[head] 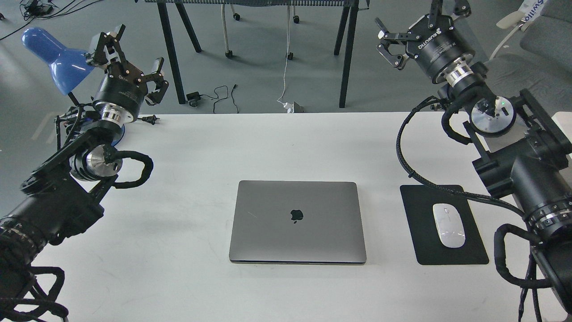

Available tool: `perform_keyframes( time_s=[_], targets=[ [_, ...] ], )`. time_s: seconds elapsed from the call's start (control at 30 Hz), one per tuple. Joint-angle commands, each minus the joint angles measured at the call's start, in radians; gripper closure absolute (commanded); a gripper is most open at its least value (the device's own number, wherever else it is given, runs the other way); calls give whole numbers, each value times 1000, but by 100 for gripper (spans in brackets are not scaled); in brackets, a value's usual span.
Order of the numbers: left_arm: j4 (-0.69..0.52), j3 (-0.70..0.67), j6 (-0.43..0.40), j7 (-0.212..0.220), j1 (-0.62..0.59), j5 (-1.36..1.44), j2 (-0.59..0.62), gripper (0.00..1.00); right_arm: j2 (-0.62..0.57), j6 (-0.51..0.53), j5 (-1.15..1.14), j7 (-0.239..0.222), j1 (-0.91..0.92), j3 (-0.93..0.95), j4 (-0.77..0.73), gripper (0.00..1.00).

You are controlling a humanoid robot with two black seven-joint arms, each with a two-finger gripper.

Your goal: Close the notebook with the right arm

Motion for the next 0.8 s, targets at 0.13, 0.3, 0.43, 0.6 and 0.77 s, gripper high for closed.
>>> perform_keyframes(
  time_s=[0.13, 0.3, 0.43, 0.6, 0.77],
  targets=[
    [0, 0, 0, 0, 1, 0, 0, 0, 9, 9, 21, 0, -38, 21, 22, 0],
    [0, 0, 0, 0, 0, 0, 0, 0, 11, 11, 67, 0, -41, 21, 37, 0],
    [0, 0, 0, 0, 1, 0, 0, 0, 23, 3, 75, 1, -57, 23, 34, 0],
    [0, 0, 0, 0, 0, 0, 0, 0, 26, -22, 73, 1, -60, 6, 30, 0],
    [0, 0, 0, 0, 0, 0, 0, 0, 27, -40, 73, 1, -57, 4, 30, 0]
  ],
)
